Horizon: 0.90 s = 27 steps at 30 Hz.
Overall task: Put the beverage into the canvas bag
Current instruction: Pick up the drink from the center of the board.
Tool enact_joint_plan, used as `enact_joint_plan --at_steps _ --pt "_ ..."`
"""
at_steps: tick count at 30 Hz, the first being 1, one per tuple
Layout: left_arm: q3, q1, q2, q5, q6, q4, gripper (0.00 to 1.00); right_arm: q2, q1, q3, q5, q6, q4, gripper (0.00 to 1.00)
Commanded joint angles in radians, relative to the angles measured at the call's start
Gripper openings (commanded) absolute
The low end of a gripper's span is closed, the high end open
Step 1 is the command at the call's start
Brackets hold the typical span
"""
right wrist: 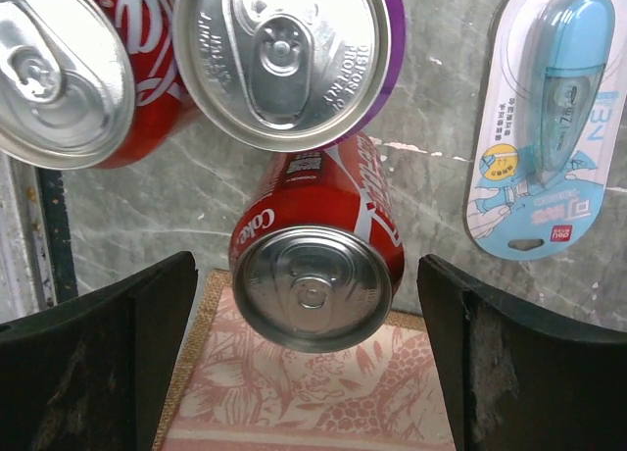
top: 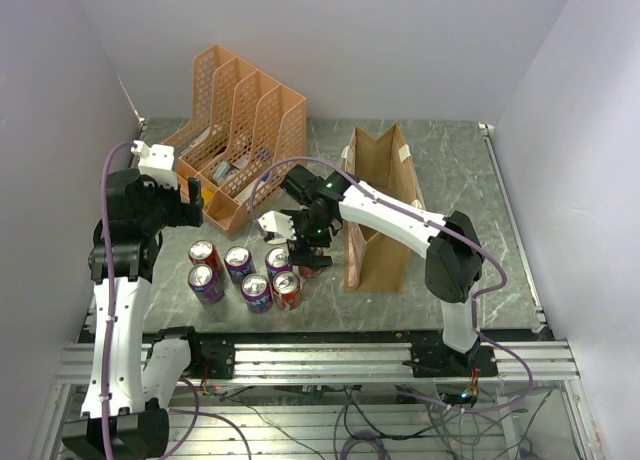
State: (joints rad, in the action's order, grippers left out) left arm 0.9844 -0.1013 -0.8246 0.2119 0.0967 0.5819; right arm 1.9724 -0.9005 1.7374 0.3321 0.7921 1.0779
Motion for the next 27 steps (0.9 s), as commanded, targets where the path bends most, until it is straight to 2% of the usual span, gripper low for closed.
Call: enact_joint_plan --at_steps 1,10,16,21,24,27 --pt "0.01 -0.018 0.011 -0.012 0.001 0.009 0.98 0.012 -0.004 -0.022 -0.027 -0.008 -0.078 0.94" --pt "0.004 -0.025 0.018 -0.001 0.007 0.009 0.97 0.012 -0.003 -0.082 -0.037 -0.034 -0.163 0.82" --pt "0.007 -0.026 0.017 0.008 0.029 0.008 0.95 -0.019 -0.003 -0.117 -0.043 -0.038 -0.195 0.67" --pt "0.006 -0.025 0.003 0.06 0.088 0.011 0.92 -0.052 0.008 -0.08 -0.015 -0.079 -0.198 0.51" --pt "0.022 -0.025 -0.02 0.077 0.107 0.029 0.99 -0.09 0.021 -0.059 0.001 -0.11 -0.207 0.45" --pt "0.048 -0.025 -0.073 0.098 0.12 0.06 1.0 -0.145 0.028 -0.048 0.012 -0.134 -0.221 0.4"
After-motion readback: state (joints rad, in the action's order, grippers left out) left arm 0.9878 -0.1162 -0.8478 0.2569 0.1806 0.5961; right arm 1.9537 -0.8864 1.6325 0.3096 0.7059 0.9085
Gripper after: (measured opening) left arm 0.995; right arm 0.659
